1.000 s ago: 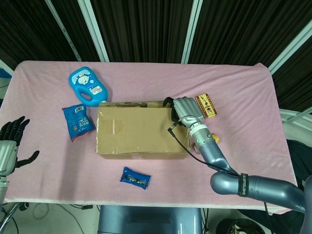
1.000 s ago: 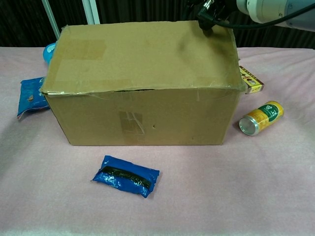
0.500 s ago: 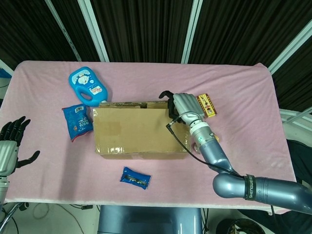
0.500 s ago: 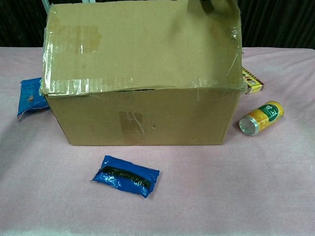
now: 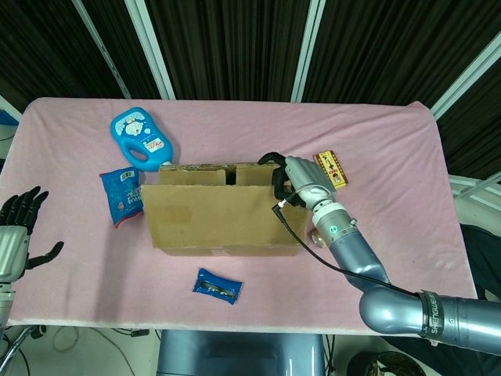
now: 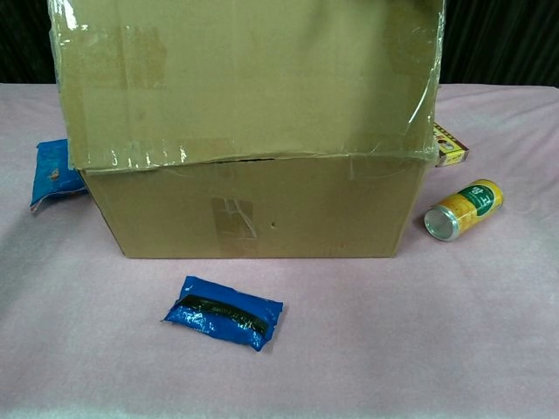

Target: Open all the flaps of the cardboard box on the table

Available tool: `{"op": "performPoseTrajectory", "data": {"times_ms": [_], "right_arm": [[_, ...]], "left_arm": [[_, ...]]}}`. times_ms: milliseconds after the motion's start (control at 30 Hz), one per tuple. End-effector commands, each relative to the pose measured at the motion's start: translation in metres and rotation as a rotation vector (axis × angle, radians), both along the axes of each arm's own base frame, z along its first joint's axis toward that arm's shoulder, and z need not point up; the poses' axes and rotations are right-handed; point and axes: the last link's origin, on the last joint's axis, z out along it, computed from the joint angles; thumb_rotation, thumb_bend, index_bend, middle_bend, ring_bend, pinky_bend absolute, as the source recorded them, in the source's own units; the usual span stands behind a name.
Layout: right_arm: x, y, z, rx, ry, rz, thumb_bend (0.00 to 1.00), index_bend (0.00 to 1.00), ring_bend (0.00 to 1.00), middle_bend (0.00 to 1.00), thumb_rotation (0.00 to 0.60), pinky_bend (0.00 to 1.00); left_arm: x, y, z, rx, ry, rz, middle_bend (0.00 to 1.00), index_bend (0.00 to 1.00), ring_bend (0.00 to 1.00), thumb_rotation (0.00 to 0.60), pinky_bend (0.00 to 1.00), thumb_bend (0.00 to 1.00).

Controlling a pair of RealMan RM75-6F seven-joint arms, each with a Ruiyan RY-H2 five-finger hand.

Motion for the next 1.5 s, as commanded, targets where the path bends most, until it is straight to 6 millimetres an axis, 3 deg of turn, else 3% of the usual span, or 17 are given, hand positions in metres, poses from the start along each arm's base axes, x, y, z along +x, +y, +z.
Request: {"op": "performPoseTrajectory", "data": {"times_ms": [33,300,700,1233,1500], "right_arm": [[0.004,0.006,0.006,0.008,-0.022,0.005,1.00,0.26,0.49,0.65,0.600,0.38],[0.007,0.023,0.020,0.011,-0.032,0.032,1.00,0.26,0.49,0.65,0.600,0.38],[-0.007,0.059,0.037,0.048,-0.064,0.048,1.00,0.25,0.49,0.65,0.600,0.38],[-0.064,0.083,0.041,0.105,-0.086,0.007,1.00,0.25,0.49,0.65,0.600,0.38],[-0.072,0.090,0.043,0.108,-0.098,0.016,1.00,0.25,0.49,0.65,0.600,0.38]], "left_arm": [[0.000,0.000,0.000,0.003,0.003,-0.003,0.00,0.00,0.00,0.600,0.00,0.22],[0.000,0.000,-0.001,0.001,0.011,-0.008,0.00,0.00,0.00,0.600,0.00,0.22],[0.000,-0.001,-0.003,0.001,0.023,-0.010,0.00,0.00,0.00,0.600,0.00,0.22],[0.001,-0.002,-0.004,0.000,0.037,-0.018,0.00,0.00,0.00,0.600,0.00,0.22],[0.001,-0.002,-0.005,0.000,0.046,-0.021,0.00,0.00,0.00,0.600,0.00,0.22]]}}
